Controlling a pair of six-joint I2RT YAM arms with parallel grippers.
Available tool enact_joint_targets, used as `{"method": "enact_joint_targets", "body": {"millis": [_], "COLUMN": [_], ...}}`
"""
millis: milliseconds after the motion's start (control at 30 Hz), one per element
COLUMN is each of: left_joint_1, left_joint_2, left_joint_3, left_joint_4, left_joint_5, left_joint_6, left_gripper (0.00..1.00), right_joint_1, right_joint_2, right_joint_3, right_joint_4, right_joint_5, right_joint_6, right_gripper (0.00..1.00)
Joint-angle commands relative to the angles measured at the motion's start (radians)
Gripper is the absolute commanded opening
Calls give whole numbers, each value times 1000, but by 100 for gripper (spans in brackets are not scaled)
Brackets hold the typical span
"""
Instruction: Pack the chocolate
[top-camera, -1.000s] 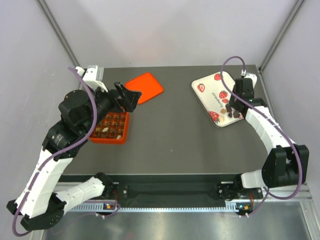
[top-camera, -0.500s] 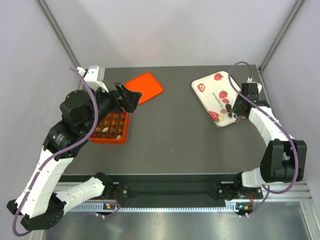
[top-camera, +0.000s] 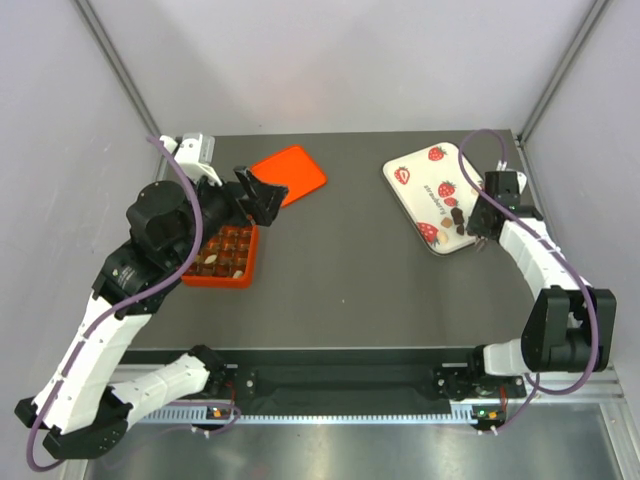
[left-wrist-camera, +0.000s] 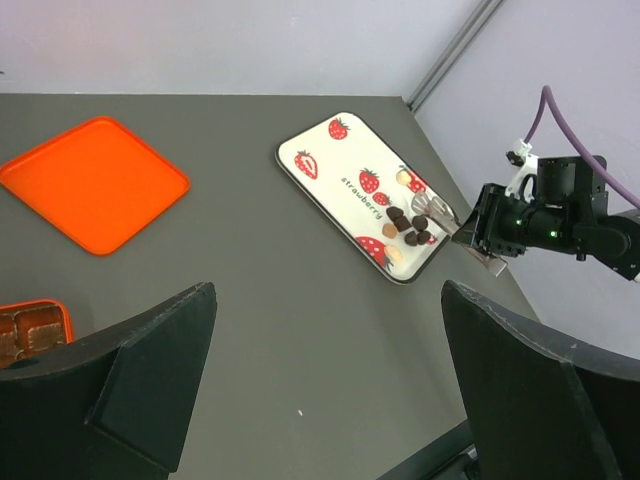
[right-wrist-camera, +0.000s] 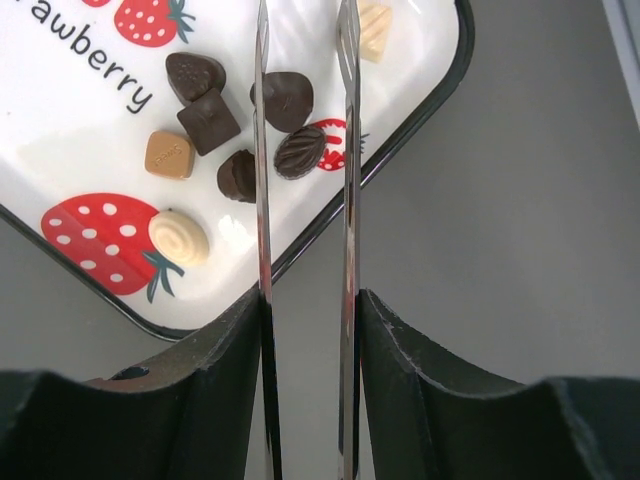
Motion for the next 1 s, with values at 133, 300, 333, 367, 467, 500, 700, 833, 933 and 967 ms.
{"method": "enact_joint_targets", "body": {"millis": [133, 300, 333, 367, 467, 500, 700, 833, 933, 967], "left_joint_1": [3, 3, 4, 3, 3, 3, 3, 3, 4, 3], "left_joint_2": [1, -4, -4, -6, -3, -3, 2, 4, 2, 2], "left_joint_3": [-2, -4, -4, -4, -4, -4, -4, -8, -11, -11], "left_joint_4": [74, 69, 69, 69, 74, 74, 75, 80, 81, 81], "left_joint_5": [13, 4, 5, 4, 10, 12, 15, 16, 15, 15], "left_joint_6": [-7, -3, -3, -4, -4, -3, -1, -4, -6, -6], "left_gripper": [99, 99, 99, 99, 99, 99, 99, 99, 99, 99], "right_joint_1": [-16, -17, -19, -26, -49, -54, -95, -106, -106, -106], "right_joint_2": [-61, -66, -65, -63, -55, -55, -39, -25, -16, -15], "right_joint_3": [75, 72, 70, 70, 64, 63, 35, 15, 7, 6], "right_joint_4": [16, 15, 12, 9, -1, -4, -5, 25, 32, 32], "right_joint_5": [58, 77, 81, 83, 77, 74, 13, -38, -55, -58], "right_joint_6": [-31, -45, -47, -44, -39, -38, -38, -33, -33, -32], "right_gripper": [41, 41, 41, 41, 41, 41, 41, 41, 41, 41]}}
